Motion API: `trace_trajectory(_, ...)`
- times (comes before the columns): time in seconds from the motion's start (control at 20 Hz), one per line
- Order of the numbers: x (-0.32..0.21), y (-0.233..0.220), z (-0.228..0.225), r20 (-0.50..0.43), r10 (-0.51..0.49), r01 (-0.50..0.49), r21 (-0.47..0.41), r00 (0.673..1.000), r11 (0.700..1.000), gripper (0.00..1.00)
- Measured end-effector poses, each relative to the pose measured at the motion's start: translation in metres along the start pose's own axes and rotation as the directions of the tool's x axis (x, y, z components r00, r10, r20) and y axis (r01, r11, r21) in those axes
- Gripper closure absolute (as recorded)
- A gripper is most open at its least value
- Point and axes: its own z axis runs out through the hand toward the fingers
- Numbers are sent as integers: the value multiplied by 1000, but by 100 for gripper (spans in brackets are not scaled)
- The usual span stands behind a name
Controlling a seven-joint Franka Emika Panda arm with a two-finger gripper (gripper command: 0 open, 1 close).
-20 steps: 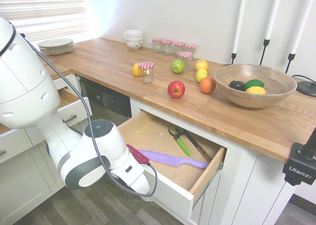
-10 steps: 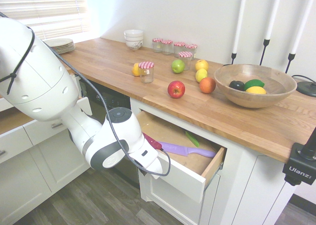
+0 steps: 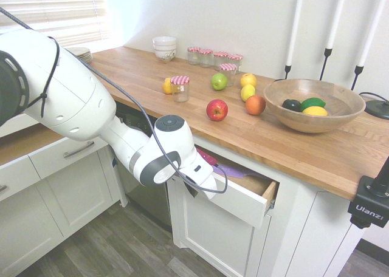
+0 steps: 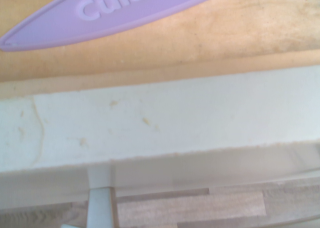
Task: Close the drawer
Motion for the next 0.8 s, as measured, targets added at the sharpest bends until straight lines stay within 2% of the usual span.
trace_trajectory(0.35,4,-30,2,-21,22,-22,32,1000,999,100)
trace_trajectory(0.8,20,-47,0,-33,33,-32,19,999,999,100)
